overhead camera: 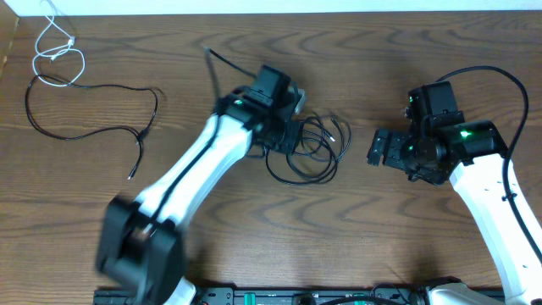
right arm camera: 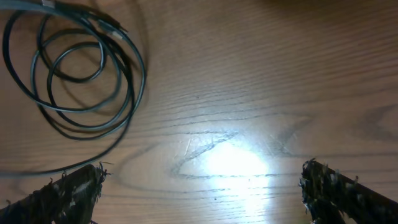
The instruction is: Untangle cables
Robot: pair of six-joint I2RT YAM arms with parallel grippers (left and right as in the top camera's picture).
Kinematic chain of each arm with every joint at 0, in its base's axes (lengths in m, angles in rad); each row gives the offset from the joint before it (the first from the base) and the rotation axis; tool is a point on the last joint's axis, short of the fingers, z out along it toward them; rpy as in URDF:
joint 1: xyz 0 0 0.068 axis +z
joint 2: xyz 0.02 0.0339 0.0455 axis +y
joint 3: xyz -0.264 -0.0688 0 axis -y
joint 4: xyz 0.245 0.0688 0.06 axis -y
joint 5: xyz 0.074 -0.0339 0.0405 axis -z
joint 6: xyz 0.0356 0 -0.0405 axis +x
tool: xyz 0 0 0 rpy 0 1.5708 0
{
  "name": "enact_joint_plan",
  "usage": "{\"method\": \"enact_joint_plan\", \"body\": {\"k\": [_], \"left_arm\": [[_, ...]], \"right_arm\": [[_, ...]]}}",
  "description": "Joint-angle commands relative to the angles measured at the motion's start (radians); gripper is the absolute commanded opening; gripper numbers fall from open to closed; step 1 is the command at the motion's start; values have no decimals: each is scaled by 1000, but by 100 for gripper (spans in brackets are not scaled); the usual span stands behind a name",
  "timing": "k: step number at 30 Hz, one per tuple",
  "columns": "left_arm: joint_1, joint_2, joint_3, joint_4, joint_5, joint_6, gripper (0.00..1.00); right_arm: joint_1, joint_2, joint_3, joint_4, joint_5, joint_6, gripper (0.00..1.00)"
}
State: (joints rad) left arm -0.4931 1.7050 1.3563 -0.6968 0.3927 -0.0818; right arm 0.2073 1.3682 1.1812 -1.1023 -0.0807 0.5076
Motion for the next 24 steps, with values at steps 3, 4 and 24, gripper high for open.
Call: {"method": "enact_joint_plan", "body": {"k": [3,4,24], "left_arm": [[4,-238,39,129,198,-60,8],[5,-267,39,159,197,-76,8],[50,-525,55,782,126,-539,7]], "right_arm": [[15,5,1,12,-59,-24,99],[17,5,1,20,-73,-37,99],[19,5,2,321,-652,-294,99]]}}
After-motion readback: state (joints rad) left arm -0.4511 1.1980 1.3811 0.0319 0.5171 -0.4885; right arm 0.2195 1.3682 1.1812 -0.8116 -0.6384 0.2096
